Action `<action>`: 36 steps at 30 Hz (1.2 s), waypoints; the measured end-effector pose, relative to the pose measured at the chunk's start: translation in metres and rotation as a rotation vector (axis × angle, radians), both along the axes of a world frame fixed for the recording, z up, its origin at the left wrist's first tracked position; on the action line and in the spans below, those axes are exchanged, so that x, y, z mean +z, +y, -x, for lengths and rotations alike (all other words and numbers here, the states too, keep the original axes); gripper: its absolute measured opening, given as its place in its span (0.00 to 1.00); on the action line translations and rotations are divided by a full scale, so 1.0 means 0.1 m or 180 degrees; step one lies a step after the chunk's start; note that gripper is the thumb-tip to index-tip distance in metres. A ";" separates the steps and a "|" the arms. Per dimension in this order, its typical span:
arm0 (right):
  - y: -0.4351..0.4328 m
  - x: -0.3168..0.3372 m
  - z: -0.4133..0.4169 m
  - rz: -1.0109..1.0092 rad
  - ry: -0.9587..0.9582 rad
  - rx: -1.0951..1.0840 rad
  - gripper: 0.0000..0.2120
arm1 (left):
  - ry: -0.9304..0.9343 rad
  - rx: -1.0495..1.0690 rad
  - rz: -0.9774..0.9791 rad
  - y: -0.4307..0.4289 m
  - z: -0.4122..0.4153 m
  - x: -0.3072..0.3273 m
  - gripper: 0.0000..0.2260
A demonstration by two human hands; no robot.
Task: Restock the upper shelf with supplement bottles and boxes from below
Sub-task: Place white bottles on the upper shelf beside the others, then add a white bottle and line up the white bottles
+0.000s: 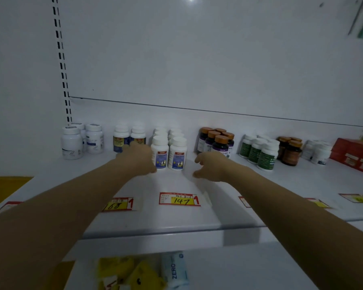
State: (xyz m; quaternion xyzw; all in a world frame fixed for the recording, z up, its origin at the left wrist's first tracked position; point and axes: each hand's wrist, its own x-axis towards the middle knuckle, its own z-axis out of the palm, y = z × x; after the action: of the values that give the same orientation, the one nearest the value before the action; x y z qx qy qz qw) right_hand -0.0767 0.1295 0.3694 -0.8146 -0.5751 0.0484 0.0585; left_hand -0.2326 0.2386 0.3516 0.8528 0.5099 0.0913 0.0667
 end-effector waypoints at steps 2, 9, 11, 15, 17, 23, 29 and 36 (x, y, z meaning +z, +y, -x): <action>-0.16 0.07 0.04 0.0040 -0.0178 0.0062 0.23 | 0.0349 -0.0077 -0.0135 -0.14 0.07 0.09 0.21; -0.72 0.24 0.08 0.0030 -0.0416 0.0185 0.20 | 0.0493 -0.0192 -0.0131 -0.81 0.20 0.27 0.21; -0.95 0.26 0.05 -0.0004 -0.0479 0.0232 0.21 | 0.0499 -0.0246 -0.0133 -1.06 0.17 0.30 0.21; -1.55 0.29 -0.11 0.0027 -0.0555 0.0330 0.24 | 0.0501 -0.0347 -0.0181 -1.68 0.00 0.32 0.23; -1.91 0.27 -0.26 0.0073 -0.0521 0.0339 0.25 | 0.0427 -0.0337 -0.0129 -2.04 -0.16 0.28 0.25; -3.11 0.01 -0.97 0.0188 -0.0485 0.0228 0.26 | 0.0176 -0.0433 -0.0120 -3.27 -0.81 -0.01 0.24; -4.23 -0.42 -1.78 0.0556 -0.0202 -0.0205 0.26 | 0.0112 -0.0716 0.0364 -4.24 -1.51 -0.44 0.24; -4.79 -0.82 -2.54 0.0663 0.0094 -0.0515 0.26 | 0.0360 -0.0884 0.0602 -4.60 -2.25 -0.79 0.24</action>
State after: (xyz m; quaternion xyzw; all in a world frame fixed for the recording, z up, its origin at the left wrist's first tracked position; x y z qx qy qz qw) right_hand 0.1774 -0.3495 0.2873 -0.8591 -0.4985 0.1149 -0.0143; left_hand -0.0073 -0.2218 0.2729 0.9087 0.3965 -0.0153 0.1298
